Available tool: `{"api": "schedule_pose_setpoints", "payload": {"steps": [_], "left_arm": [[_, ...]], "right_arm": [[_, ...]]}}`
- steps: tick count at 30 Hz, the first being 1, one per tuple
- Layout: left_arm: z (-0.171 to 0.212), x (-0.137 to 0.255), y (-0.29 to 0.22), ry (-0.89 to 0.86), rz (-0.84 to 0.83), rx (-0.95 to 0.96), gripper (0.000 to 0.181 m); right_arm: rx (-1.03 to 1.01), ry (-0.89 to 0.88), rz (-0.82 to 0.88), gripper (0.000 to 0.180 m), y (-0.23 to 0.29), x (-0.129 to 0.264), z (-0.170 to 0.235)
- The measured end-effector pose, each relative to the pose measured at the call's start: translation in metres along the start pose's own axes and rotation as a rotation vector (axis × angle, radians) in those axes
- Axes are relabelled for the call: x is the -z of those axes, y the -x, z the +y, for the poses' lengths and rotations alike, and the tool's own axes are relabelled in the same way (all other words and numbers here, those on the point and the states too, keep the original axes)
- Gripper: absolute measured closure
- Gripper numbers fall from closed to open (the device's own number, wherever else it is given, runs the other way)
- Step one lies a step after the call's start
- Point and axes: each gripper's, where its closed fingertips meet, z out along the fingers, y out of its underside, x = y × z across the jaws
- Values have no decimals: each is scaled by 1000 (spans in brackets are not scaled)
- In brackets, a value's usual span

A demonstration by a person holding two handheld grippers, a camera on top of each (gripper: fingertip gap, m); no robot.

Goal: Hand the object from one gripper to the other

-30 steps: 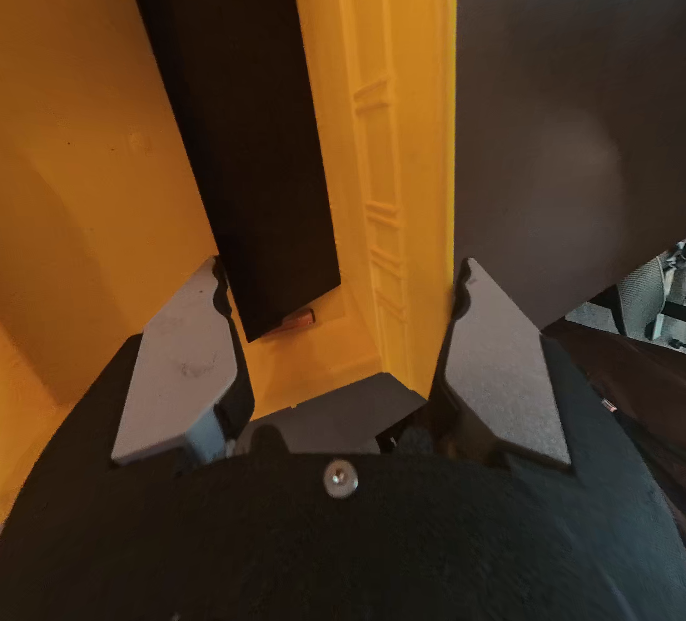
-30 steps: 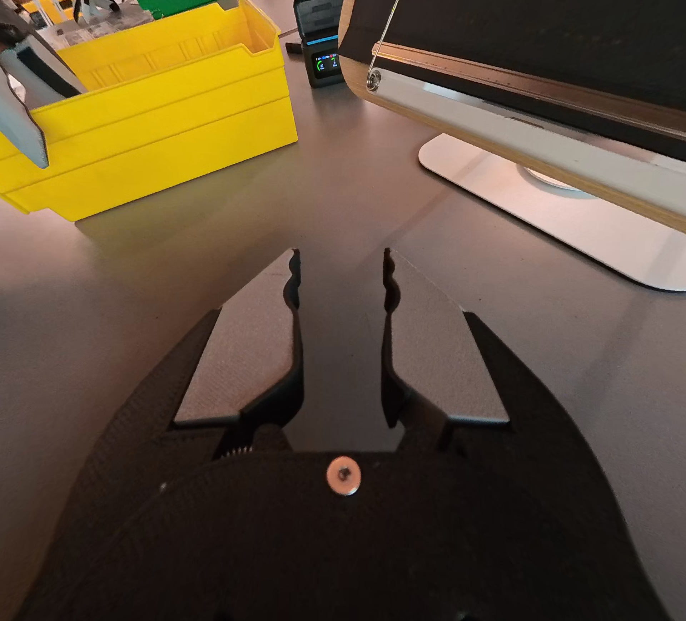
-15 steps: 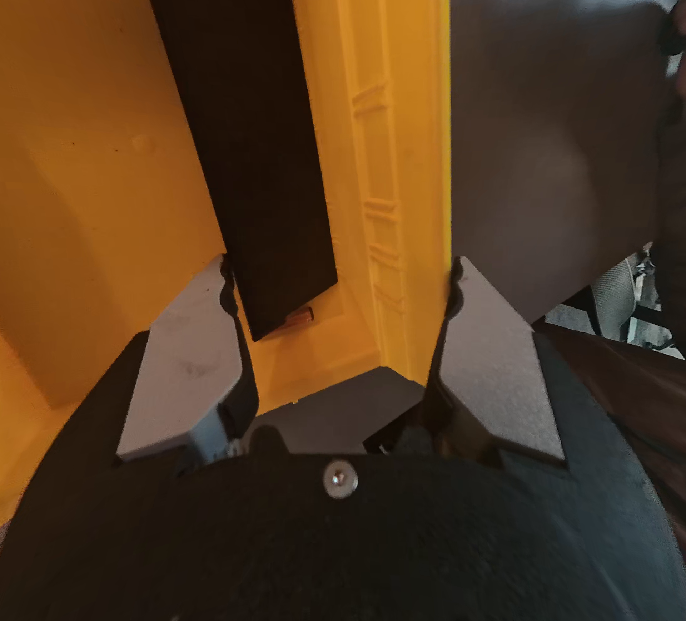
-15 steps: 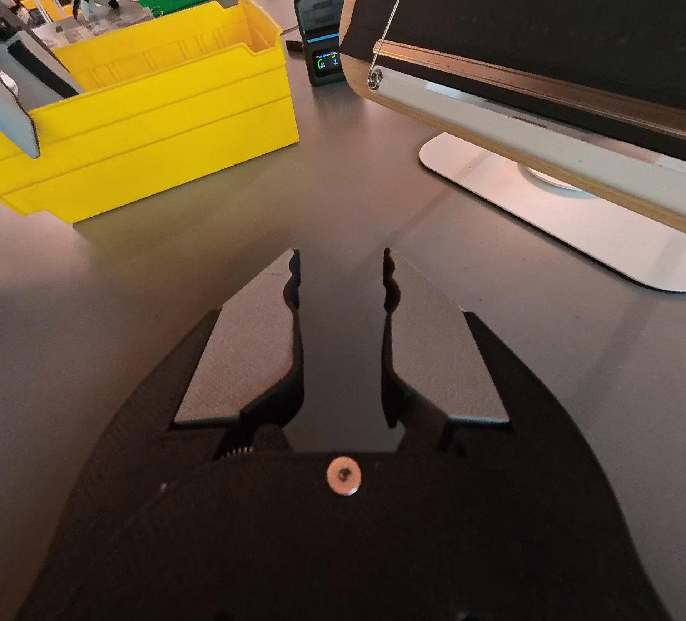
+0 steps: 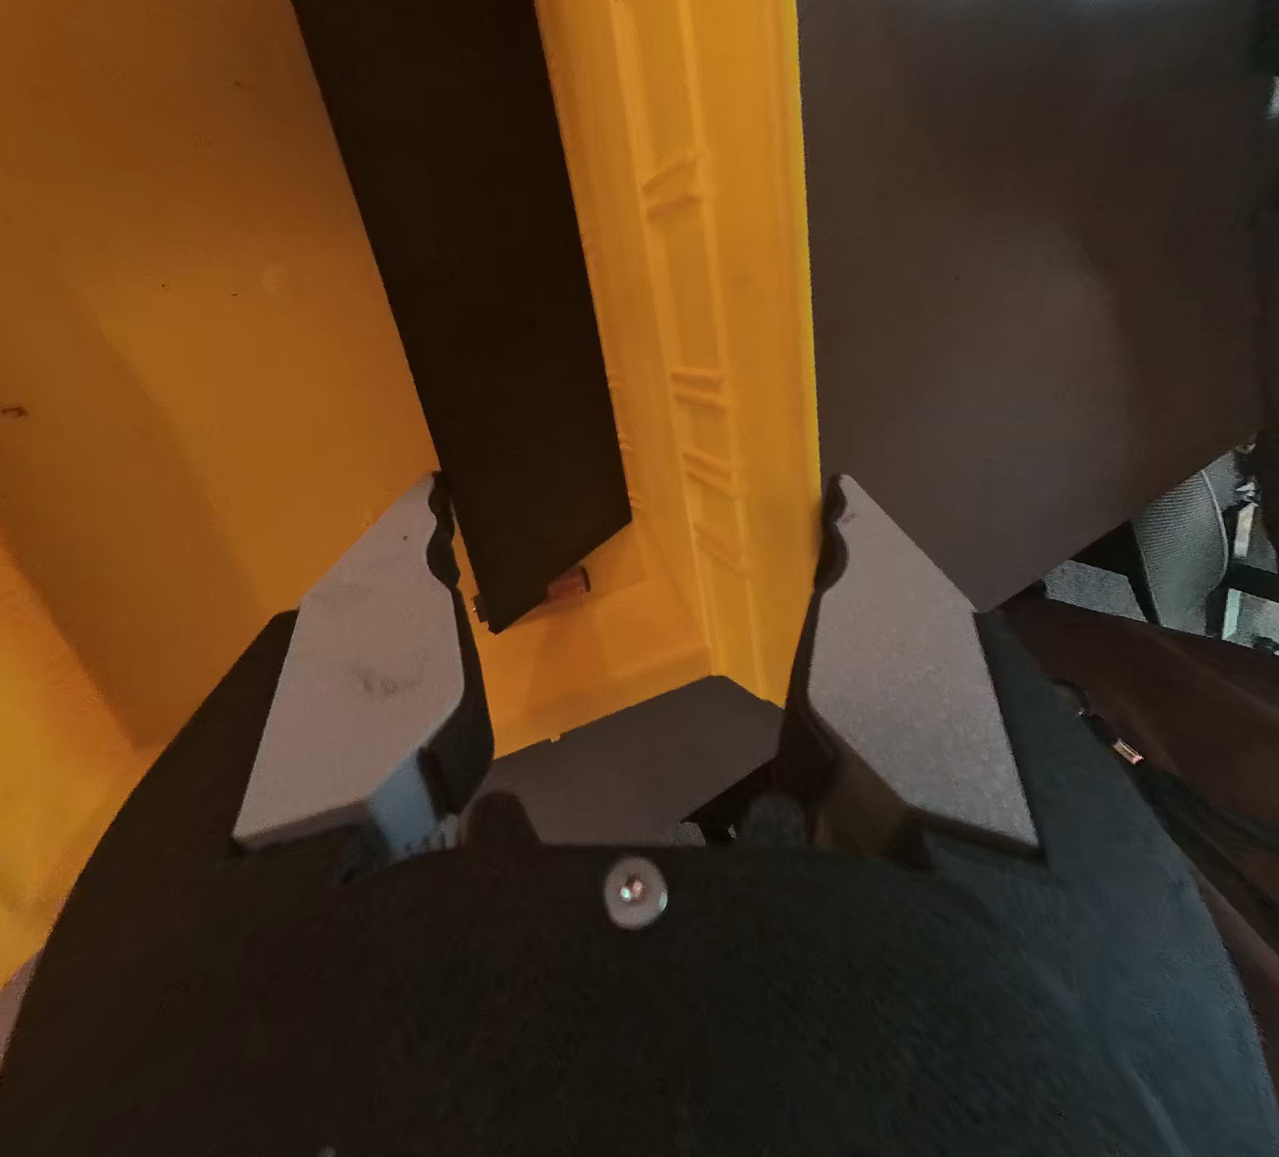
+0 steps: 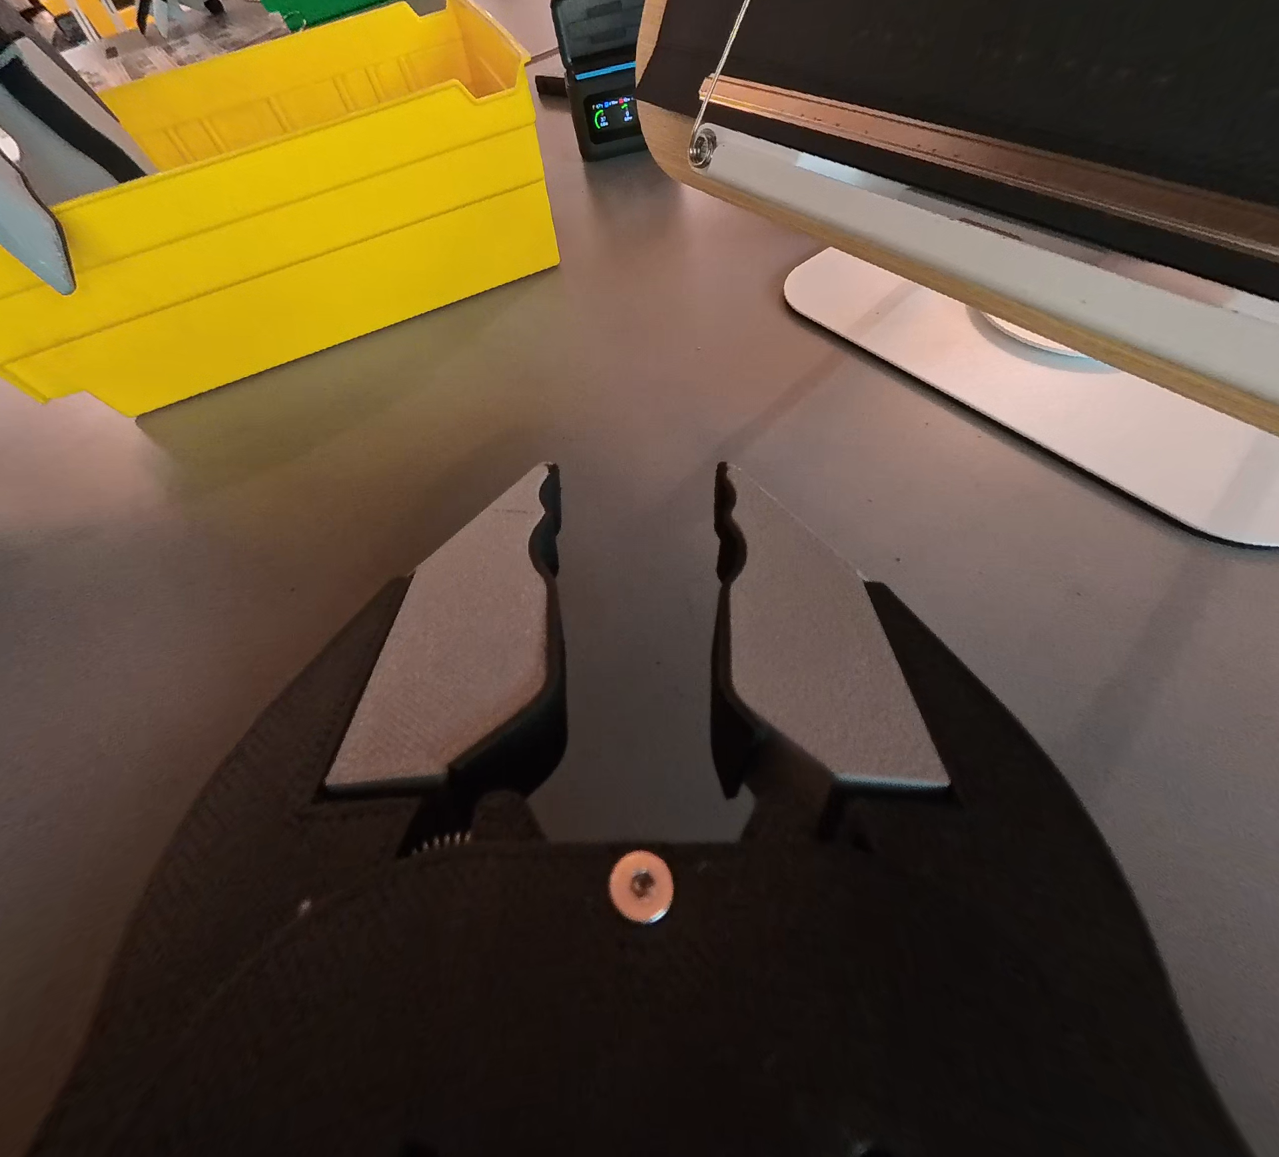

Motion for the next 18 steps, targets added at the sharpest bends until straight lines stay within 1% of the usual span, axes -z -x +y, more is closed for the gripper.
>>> {"api": "schedule_pose_setpoints", "payload": {"steps": [6, 15, 16, 18], "left_arm": [[0, 2, -1, 8, -7, -17, 82], [1, 5, -4, -5, 41, -15, 82], [0, 6, -5, -15, 54, -10, 83], [-5, 12, -9, -50, 102, 9, 94]], "right_arm": [[4, 0, 2, 139, 0, 0, 0], [6, -1, -1, 139, 1, 0, 0], [7, 0, -1, 139, 1, 0, 0], [8, 1, 0, 139, 1, -1, 0]]}}
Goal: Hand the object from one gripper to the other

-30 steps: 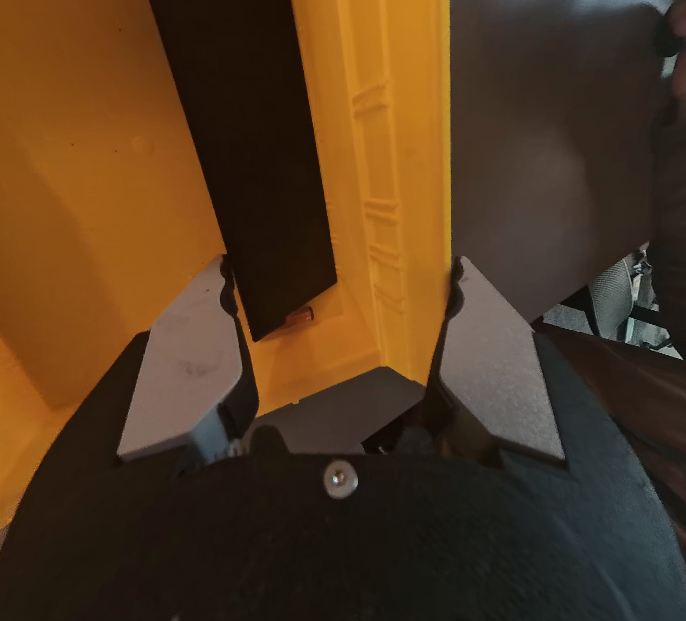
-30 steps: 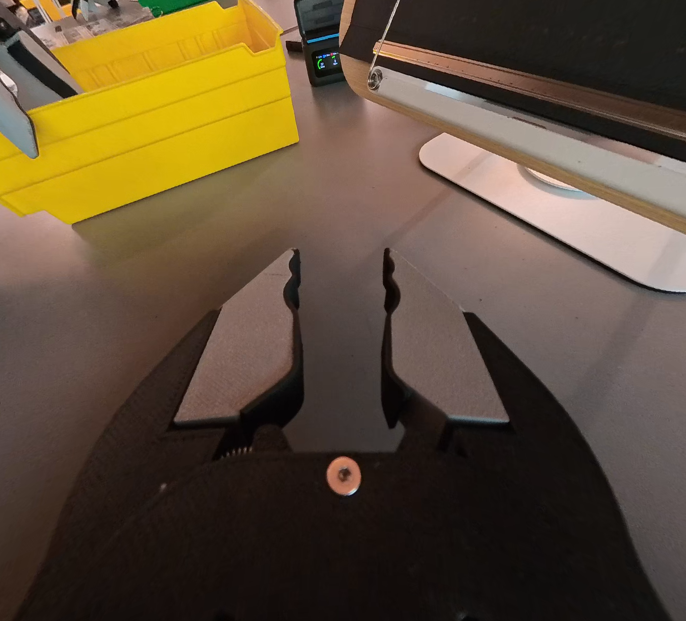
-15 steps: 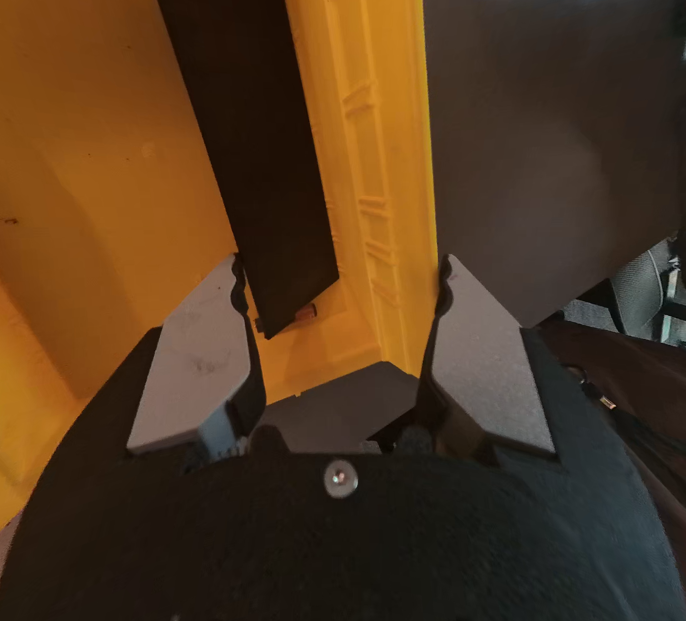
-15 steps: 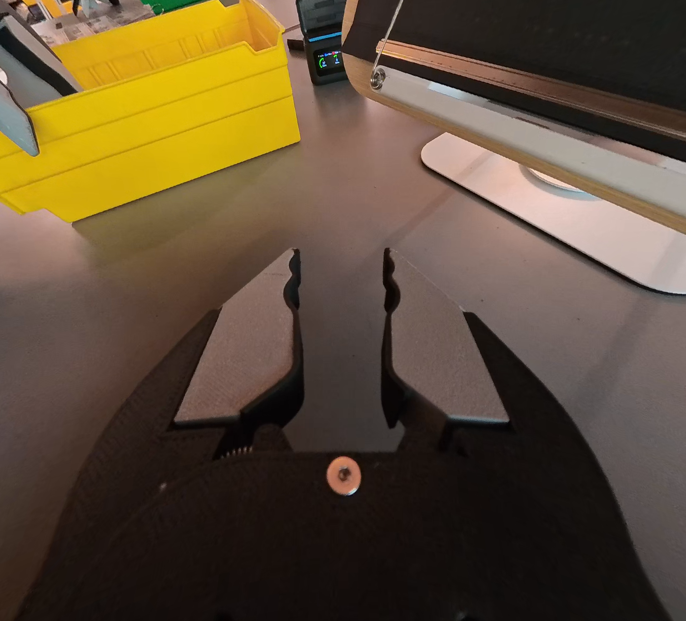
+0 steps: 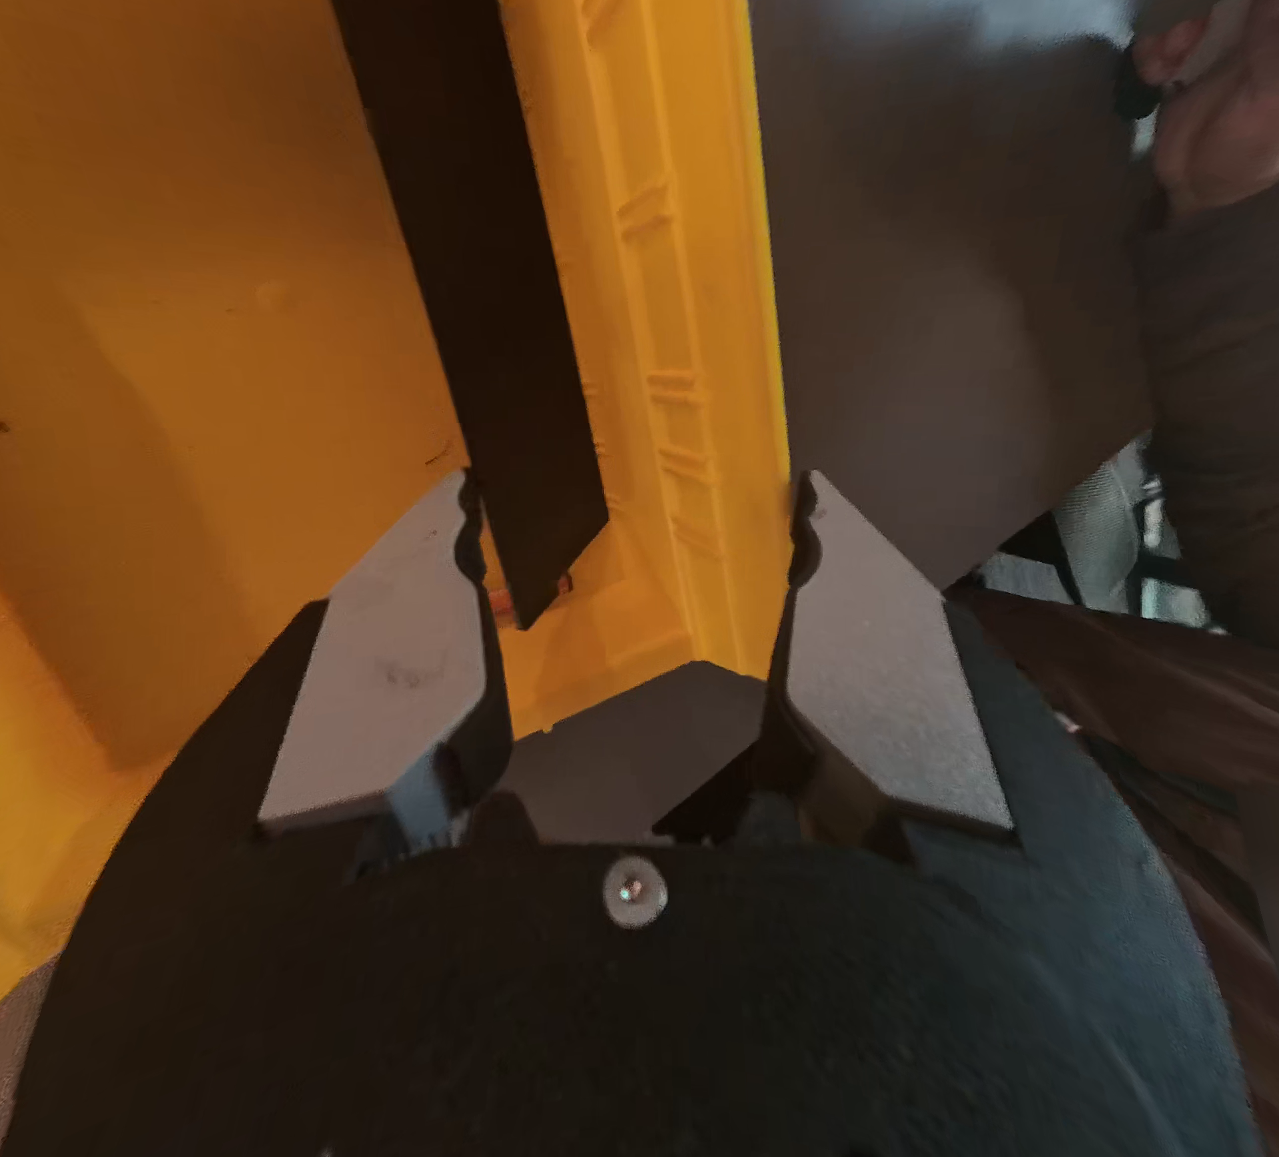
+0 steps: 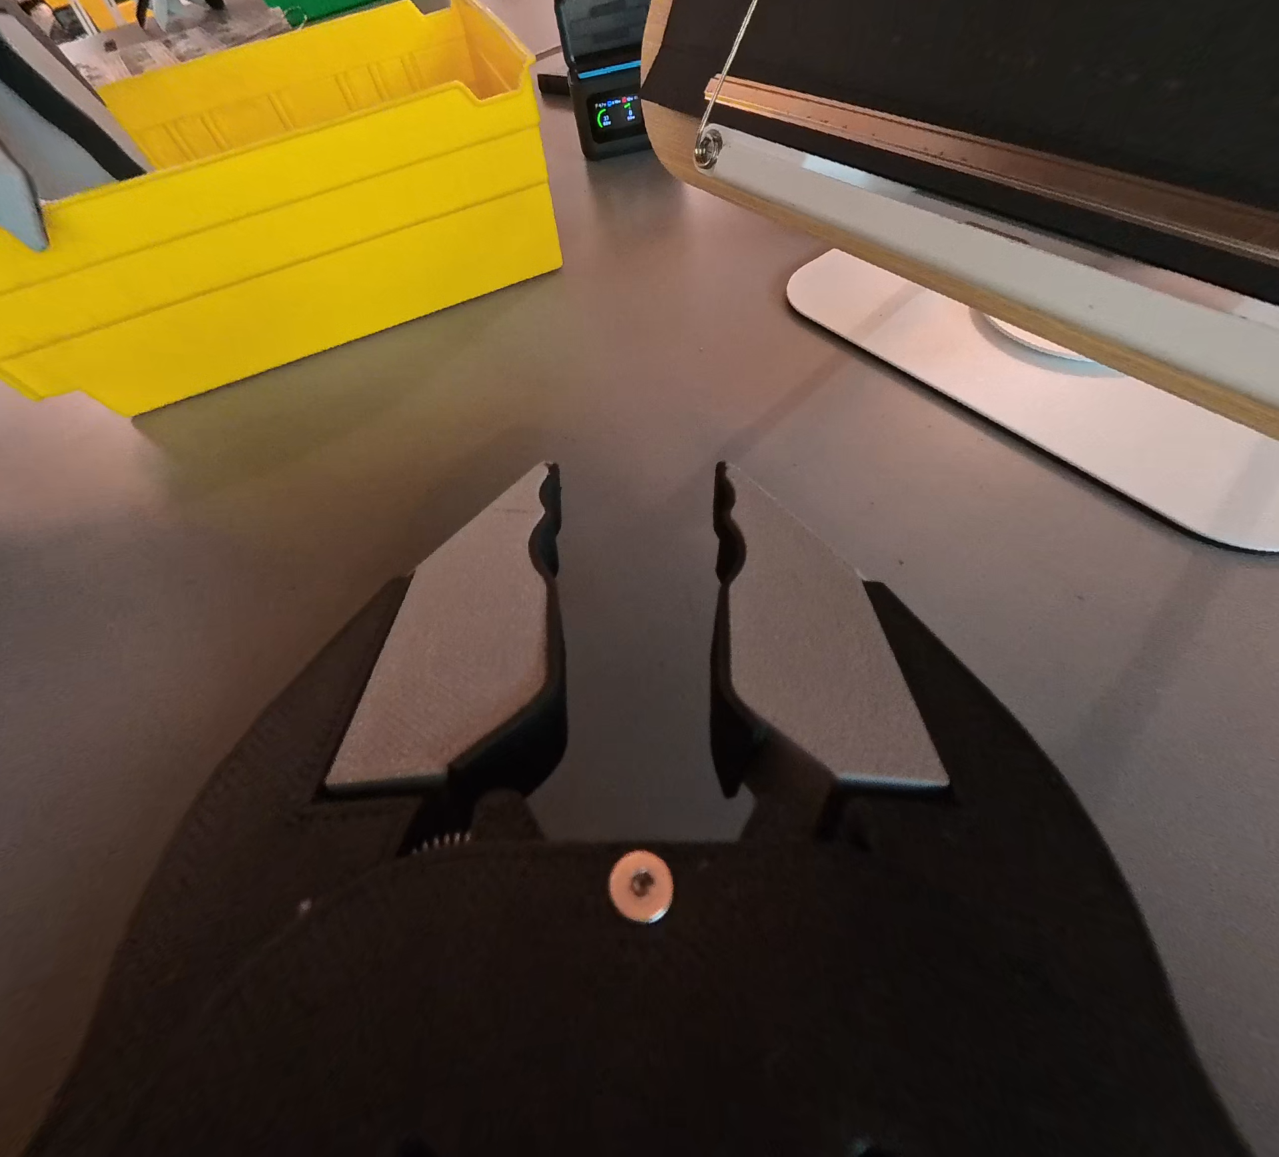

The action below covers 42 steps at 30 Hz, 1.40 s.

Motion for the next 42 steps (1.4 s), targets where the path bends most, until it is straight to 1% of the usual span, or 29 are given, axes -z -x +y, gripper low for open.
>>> {"api": "schedule_pose_setpoints", "payload": {"steps": [1, 2, 4, 5, 7, 8, 9, 10, 13, 15, 20, 21, 22, 24, 25, 31, 33, 35, 39, 42], "left_arm": [[-3, 3, -3, -25, 36, 16, 102], [-6, 7, -9, -51, 92, 34, 114], [-9, 9, -28, -69, 264, 83, 156], [-7, 5, -28, -52, 284, 105, 155], [-2, -5, -21, -22, 252, 102, 128], [-2, -7, -23, -26, 266, 101, 127], [-3, -8, -25, -32, 284, 98, 133], [-4, -9, -26, -34, 287, 94, 135], [-4, -13, -27, -21, 289, 83, 133], [-4, -18, -25, -6, 295, 83, 126], [-5, -29, -27, -5, 369, 92, 111], [-4, -31, -26, 3, 377, 91, 106], [-2, -34, -25, 16, 379, 93, 97], [2, -39, -22, 43, 379, 96, 75], [3, -40, -22, 45, 386, 93, 71], [5, -41, -24, 48, 369, 63, 71], [7, -39, -32, 61, 399, 49, 89], [9, -35, -33, 76, 372, 28, 98], [8, -29, -31, 78, 254, -42, 118], [6, -24, -29, 68, 187, -86, 129]], "right_arm": [[0, 0, 0, 139, 0, 0, 0], [0, -1, 0, 139, 0, 0, 0], [-1, -3, 1, 139, 0, 0, 0], [-1, -3, 1, 139, 0, 0, 0], [-2, -4, 1, 139, 0, 0, 0], [-1, -6, 2, 139, 0, 1, -1], [-2, -8, 2, 139, 0, 1, -1], [-4, -9, 1, 139, -1, 1, -1], [-9, -7, -3, 139, -1, 1, -1], [-8, -4, -3, 139, 0, 0, -1], [-4, -2, -3, 139, 0, 0, 0], [-5, -2, -4, 139, 0, 0, 0], [-7, -2, -4, 139, 0, 0, 0], [-9, -3, -6, 139, 0, 0, 0], [-10, -3, -6, 139, -1, 0, 0], [-5, 7, -7, 138, 0, -1, 1], [-4, 6, -6, 139, 0, -1, 1], [-4, 3, -6, 139, 0, 0, 0], [-3, 5, -7, 139, 0, -1, 1], [2, 5, -5, 139, 1, 0, 1]]}}
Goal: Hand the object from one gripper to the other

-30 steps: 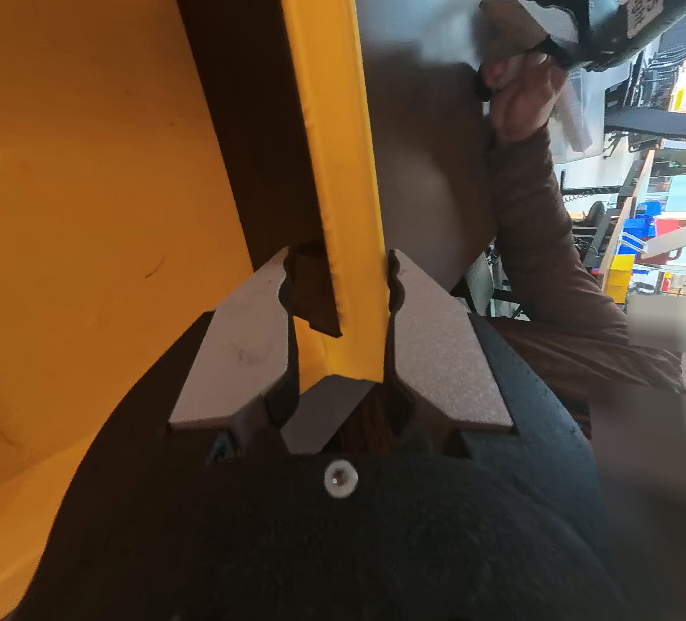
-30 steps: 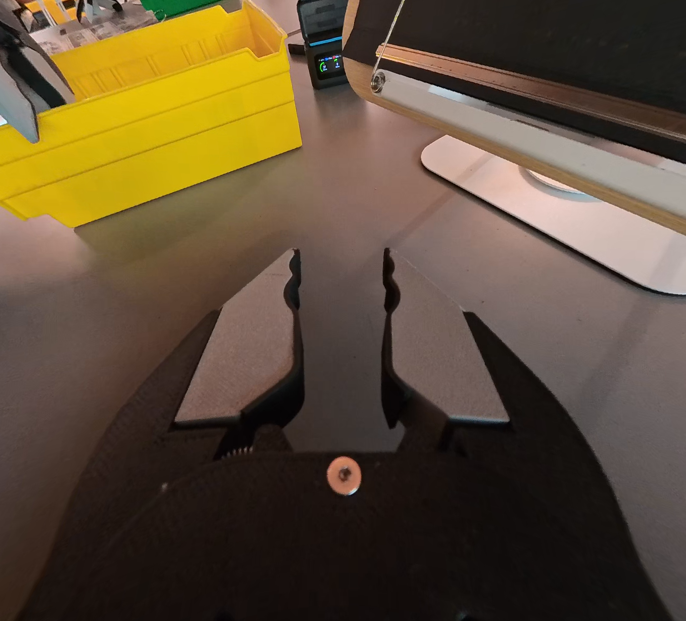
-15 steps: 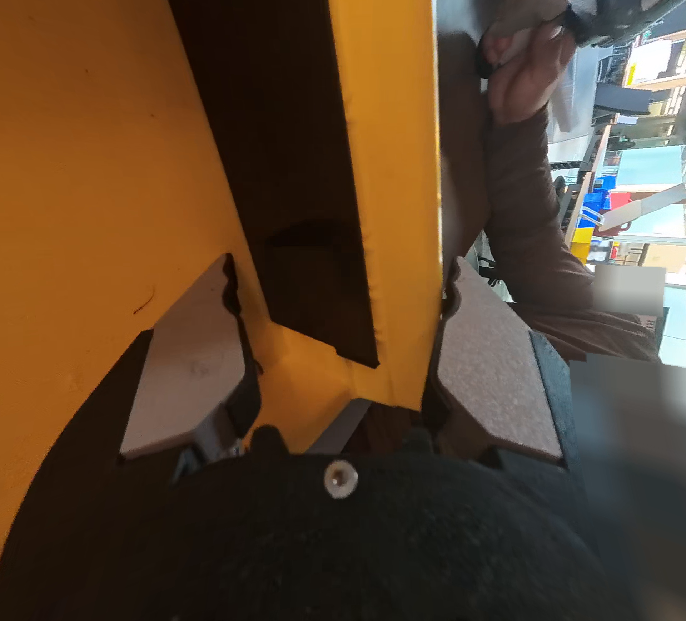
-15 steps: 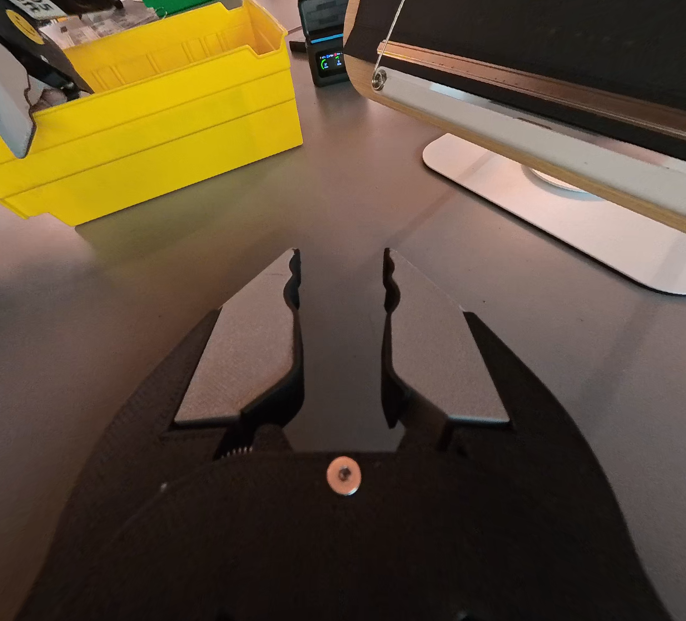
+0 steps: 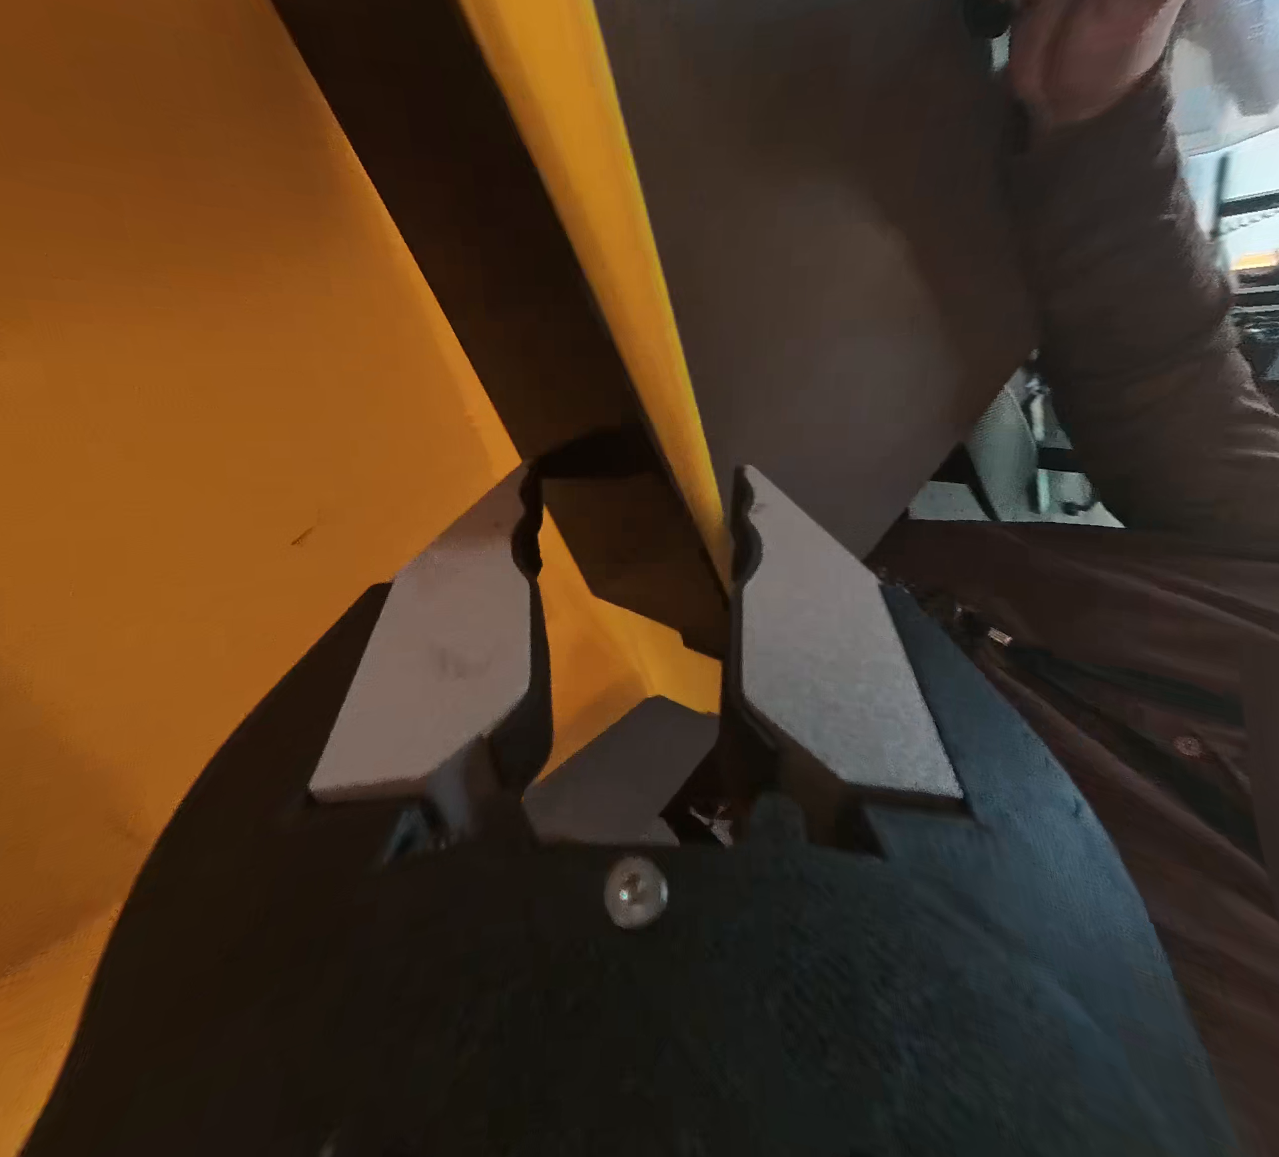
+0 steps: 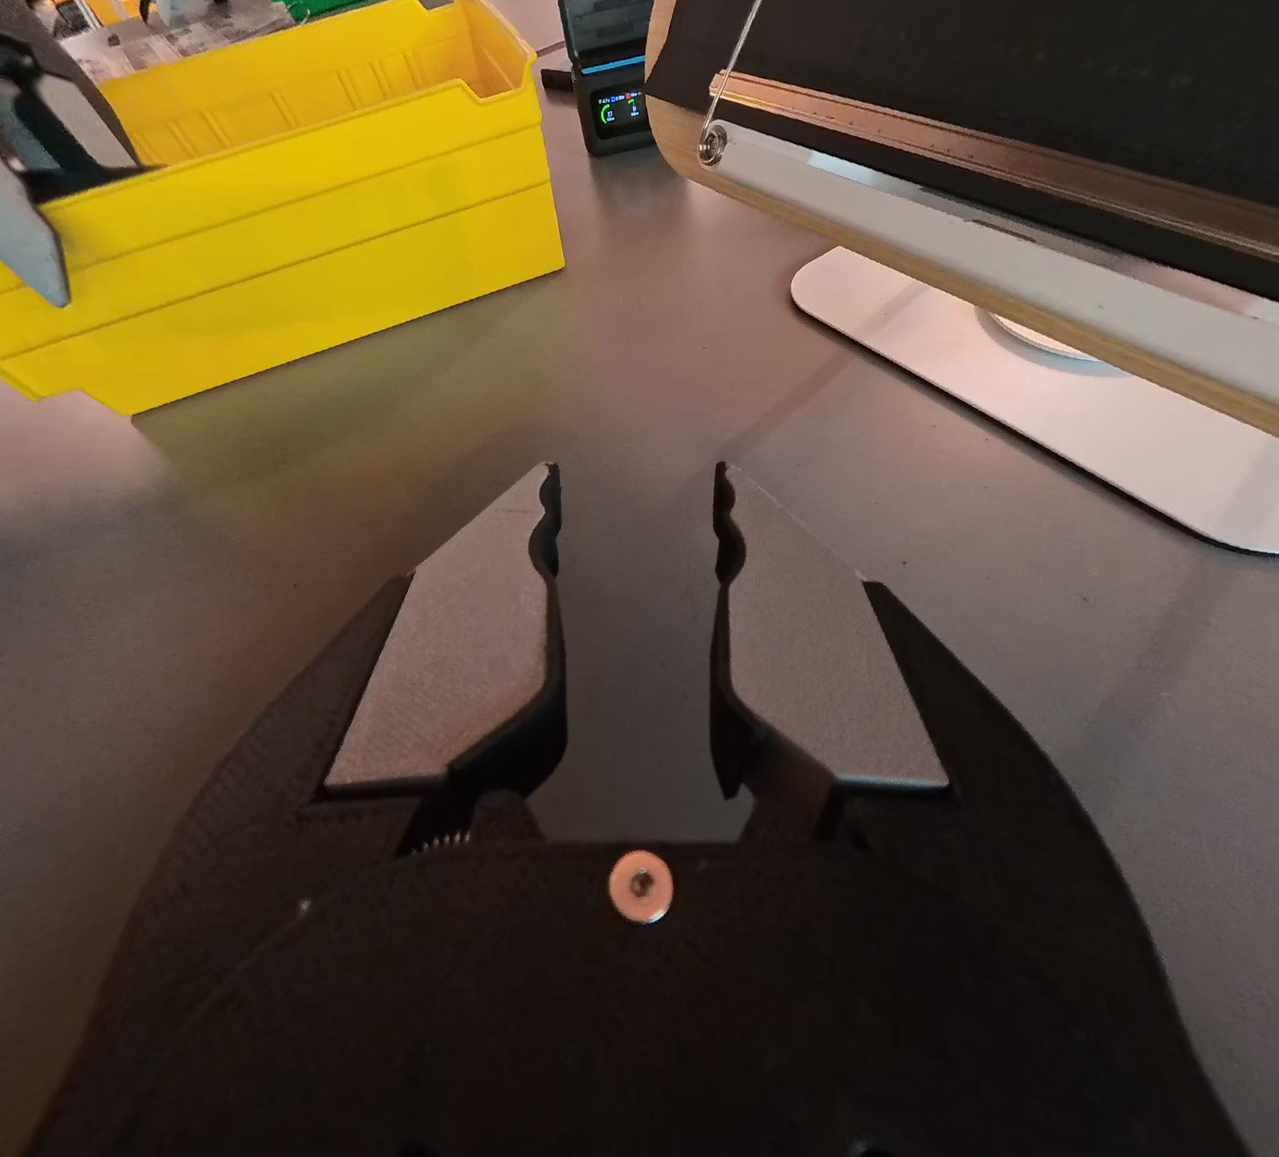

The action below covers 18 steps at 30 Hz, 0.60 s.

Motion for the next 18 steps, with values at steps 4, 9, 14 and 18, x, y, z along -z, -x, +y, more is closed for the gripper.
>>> {"api": "schedule_pose_setpoints", "payload": {"steps": [4, 9, 14, 18], "left_arm": [[-3, 10, 0, -26, -18, -28, 137], [1, 20, 6, -23, -101, -72, 146], [-5, 39, 3, -86, -97, -80, 157], [-6, 46, 3, -103, -124, -92, 161]], "right_arm": [[2, -1, 1, 139, 0, 0, 0], [3, 0, 0, 139, 0, 0, 0], [10, 7, -2, 139, 1, -1, 1], [16, 9, -3, 139, 3, -1, 1]]}}
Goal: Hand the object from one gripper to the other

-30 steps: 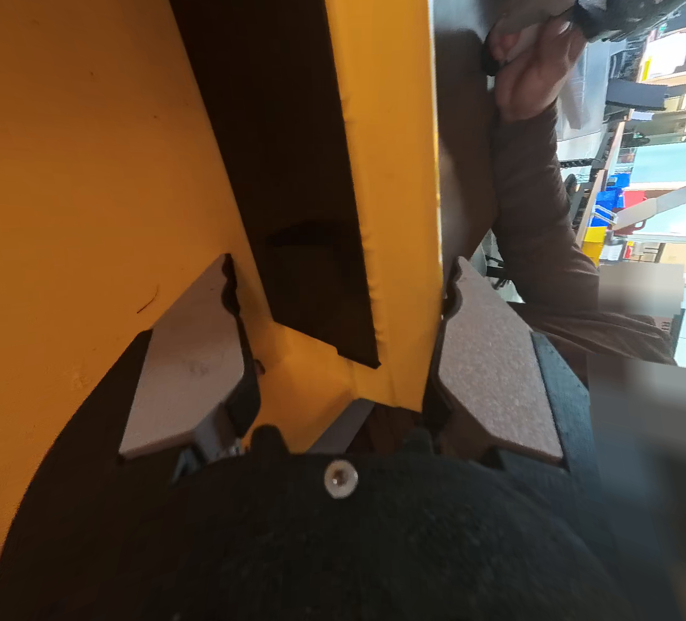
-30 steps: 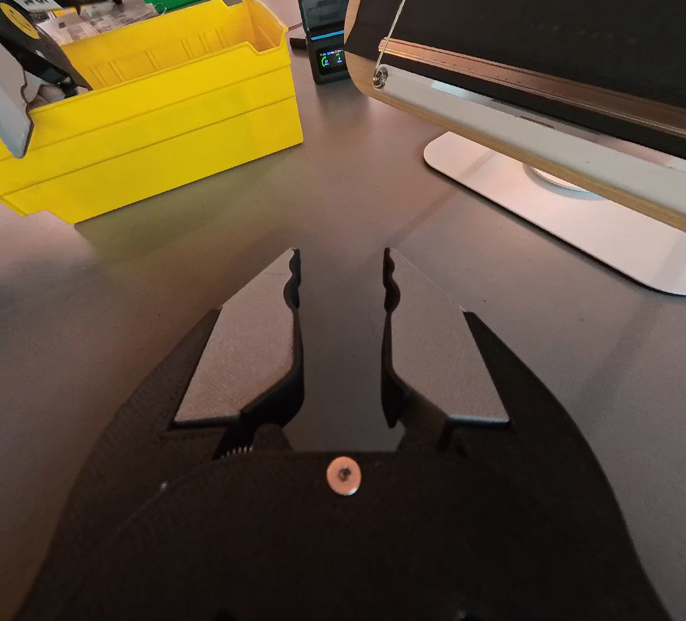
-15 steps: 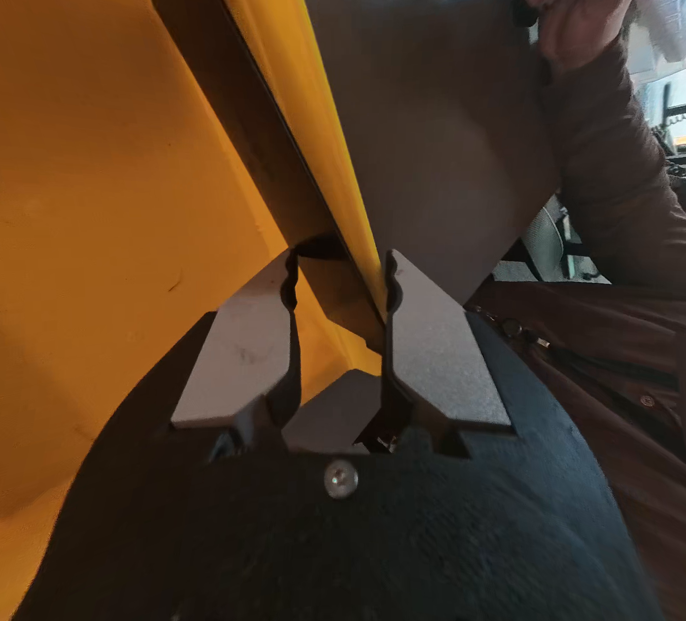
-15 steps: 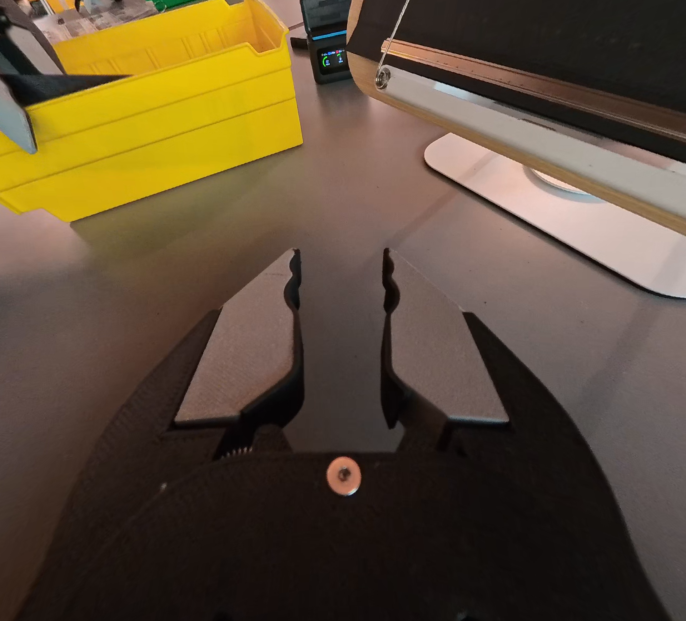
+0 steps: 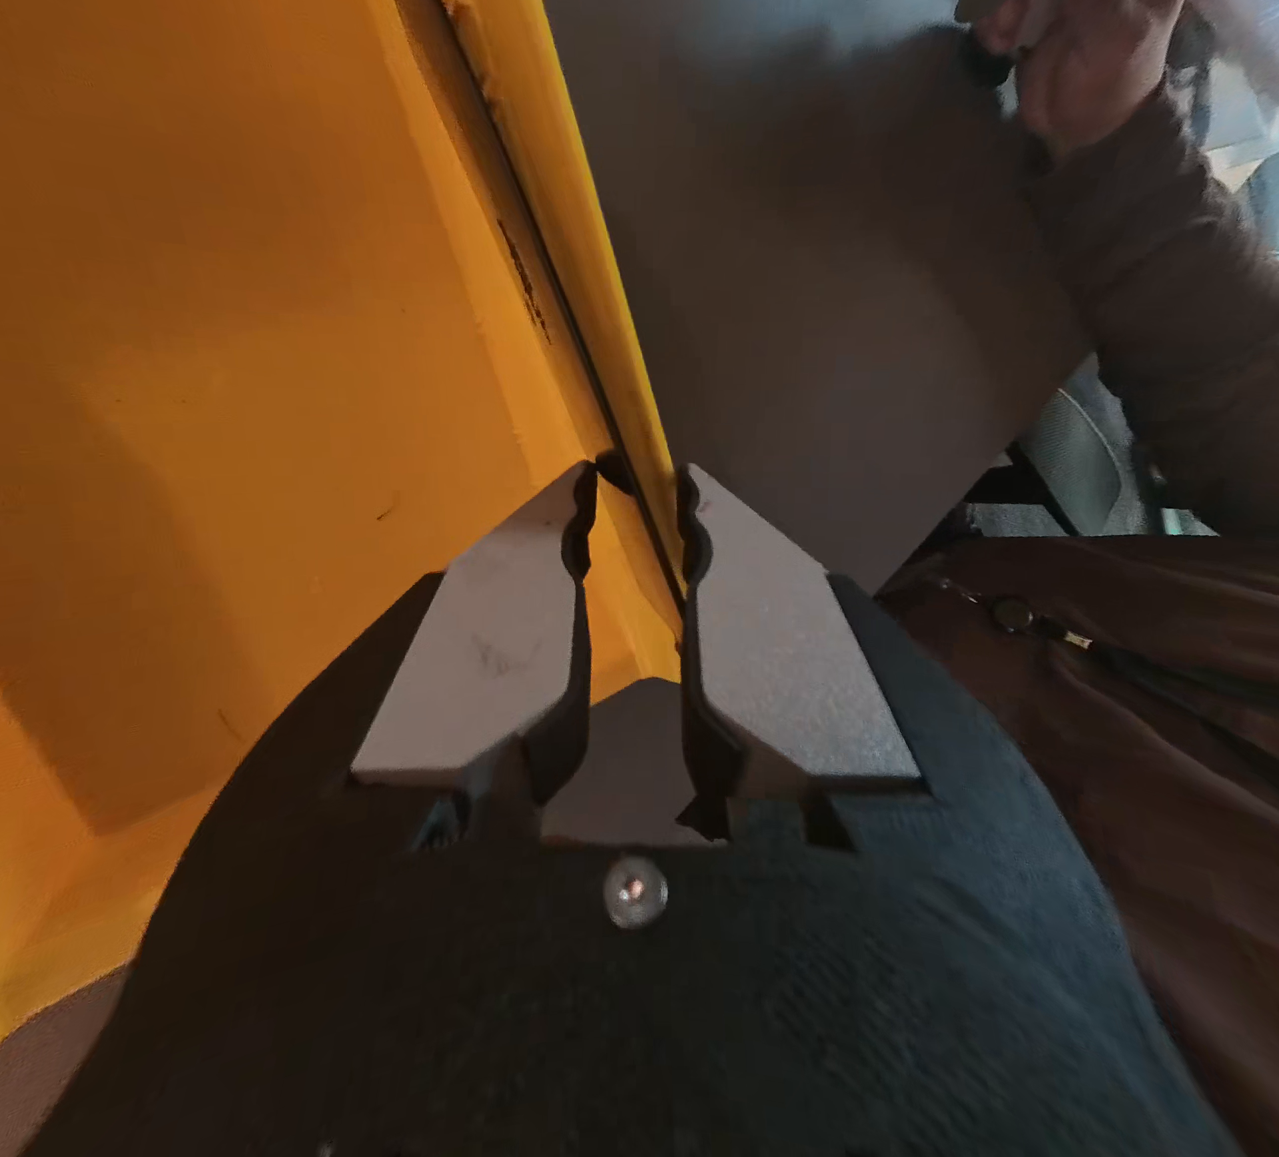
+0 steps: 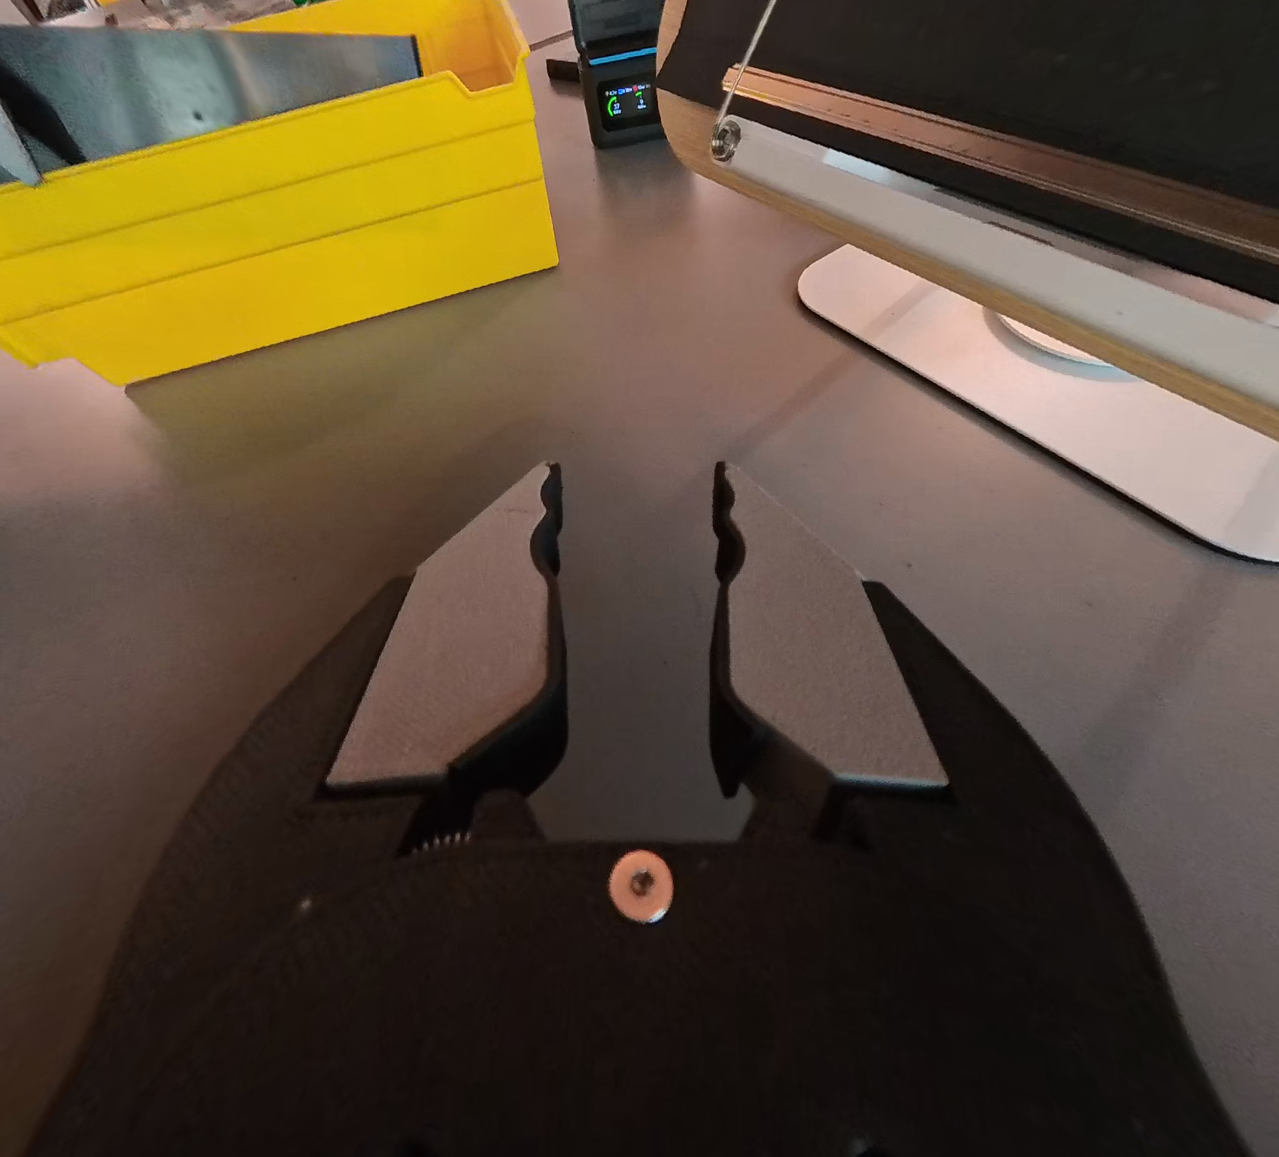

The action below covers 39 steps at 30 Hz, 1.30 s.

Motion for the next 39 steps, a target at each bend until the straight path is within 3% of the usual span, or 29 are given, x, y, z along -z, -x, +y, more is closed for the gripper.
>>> {"api": "schedule_pose_setpoints", "payload": {"steps": [5, 11, 17, 21, 24, 28, 29, 30, 31, 34, 36, 39], "left_arm": [[-13, 25, 14, -50, -258, -112, 180], [-52, 62, -4, -254, -365, -194, 181], [-99, 41, -72, -486, -249, -306, 181], [-114, 9, -108, -463, -165, -388, 181], [-122, -14, -141, -431, 9, -411, 181], [-132, -45, -168, -395, 175, -431, 181], [-134, -53, -170, -387, 184, -427, 181], [-136, -60, -171, -380, 190, -426, 181], [-136, -65, -174, -370, 211, -426, 181], [-134, -70, -176, -346, 250, -392, 175], [-135, -64, -156, -365, 141, -373, 161], [-127, -51, -105, -329, -116, -323, 172]], "right_arm": [[6, -2, 5, 140, 0, 0, 0], [4, -5, 3, 139, 0, 0, -1], [-9, -78, -87, 137, 14, 6, -13], [-20, -196, -279, 126, 44, 21, -37], [-38, -238, -465, 117, 71, 34, -47], [34, -201, -539, 116, 94, 35, -42], [51, -186, -567, 121, 102, 35, -40], [70, -167, -610, 140, 111, 36, -36], [93, -129, -621, 172, 116, 35, -30], [161, -85, -518, 180, 104, 28, -25], [188, -111, -407, 180, 87, 28, -31], [165, -136, -215, 180, 51, 32, -40]]}}
